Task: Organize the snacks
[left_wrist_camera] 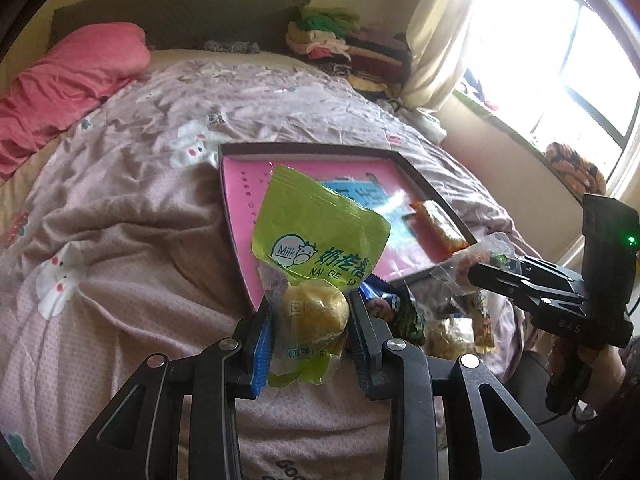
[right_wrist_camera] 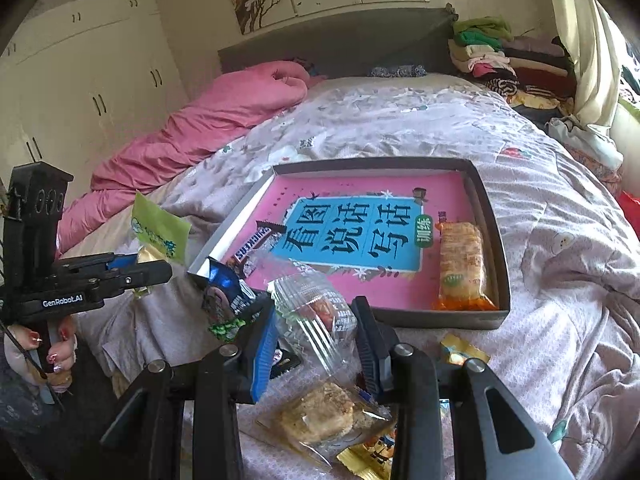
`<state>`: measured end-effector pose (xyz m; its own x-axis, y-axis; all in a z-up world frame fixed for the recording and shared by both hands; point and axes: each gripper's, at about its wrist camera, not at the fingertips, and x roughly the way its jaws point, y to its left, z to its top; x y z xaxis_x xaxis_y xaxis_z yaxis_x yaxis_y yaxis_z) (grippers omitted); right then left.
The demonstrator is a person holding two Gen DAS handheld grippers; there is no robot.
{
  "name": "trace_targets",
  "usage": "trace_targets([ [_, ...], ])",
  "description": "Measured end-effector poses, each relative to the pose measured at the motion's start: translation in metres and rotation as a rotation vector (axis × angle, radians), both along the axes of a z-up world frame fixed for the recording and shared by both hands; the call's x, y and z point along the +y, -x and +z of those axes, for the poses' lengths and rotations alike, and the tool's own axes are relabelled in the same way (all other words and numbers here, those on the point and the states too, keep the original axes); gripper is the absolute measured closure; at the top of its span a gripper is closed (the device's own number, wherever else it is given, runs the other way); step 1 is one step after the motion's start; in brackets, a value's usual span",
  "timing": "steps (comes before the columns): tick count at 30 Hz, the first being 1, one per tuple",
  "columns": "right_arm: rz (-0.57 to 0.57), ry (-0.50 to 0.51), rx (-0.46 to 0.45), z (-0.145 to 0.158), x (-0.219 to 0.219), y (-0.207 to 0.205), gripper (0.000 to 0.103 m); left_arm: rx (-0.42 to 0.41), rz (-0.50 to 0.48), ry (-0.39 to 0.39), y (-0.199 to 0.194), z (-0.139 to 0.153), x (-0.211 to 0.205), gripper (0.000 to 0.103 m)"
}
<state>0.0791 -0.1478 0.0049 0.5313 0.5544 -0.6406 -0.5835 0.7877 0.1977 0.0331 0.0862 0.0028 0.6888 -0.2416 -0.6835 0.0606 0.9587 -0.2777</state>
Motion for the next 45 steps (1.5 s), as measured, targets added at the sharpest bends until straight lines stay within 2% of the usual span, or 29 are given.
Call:
trace_targets([
  [14, -0.031, -0.036, -0.025, 0.012, -0.004, -0.003, 0.066, -0.116, 0.074, 0.001, 0.005, 0.016, 0.012, 0.068],
  [33, -0.077, -0.090, -0.059, 0.026, -0.014, -0.021, 0.066, -0.108, 0.120, -0.052, -0.022, 0.006, 0.015, 0.068],
  [45, -0.110, -0.107, -0.062, 0.027, -0.019, -0.031, 0.066, -0.069, 0.161, -0.086, -0.050, -0.011, 0.017, 0.068],
])
